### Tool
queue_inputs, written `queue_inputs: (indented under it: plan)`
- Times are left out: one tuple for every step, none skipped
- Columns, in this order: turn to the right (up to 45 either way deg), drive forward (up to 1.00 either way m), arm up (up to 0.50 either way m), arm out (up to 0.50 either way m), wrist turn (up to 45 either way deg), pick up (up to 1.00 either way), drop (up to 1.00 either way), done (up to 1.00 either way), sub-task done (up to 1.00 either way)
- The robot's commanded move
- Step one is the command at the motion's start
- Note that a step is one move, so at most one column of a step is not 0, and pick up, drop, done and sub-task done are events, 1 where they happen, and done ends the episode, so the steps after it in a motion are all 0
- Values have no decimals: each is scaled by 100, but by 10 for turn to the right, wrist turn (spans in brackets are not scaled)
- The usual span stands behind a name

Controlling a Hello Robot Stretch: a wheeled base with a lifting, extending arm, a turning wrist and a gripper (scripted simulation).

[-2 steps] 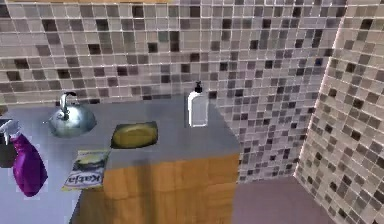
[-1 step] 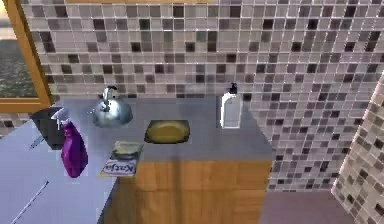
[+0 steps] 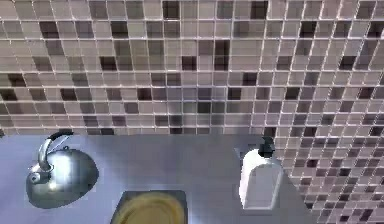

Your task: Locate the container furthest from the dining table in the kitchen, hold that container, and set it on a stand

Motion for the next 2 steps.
queue_inputs:
  plan:
    - [-450, 0, 0, 0, 0, 0, 0, 0, 0]
    - [-450, 0, 0, 0, 0, 0, 0, 0, 0]
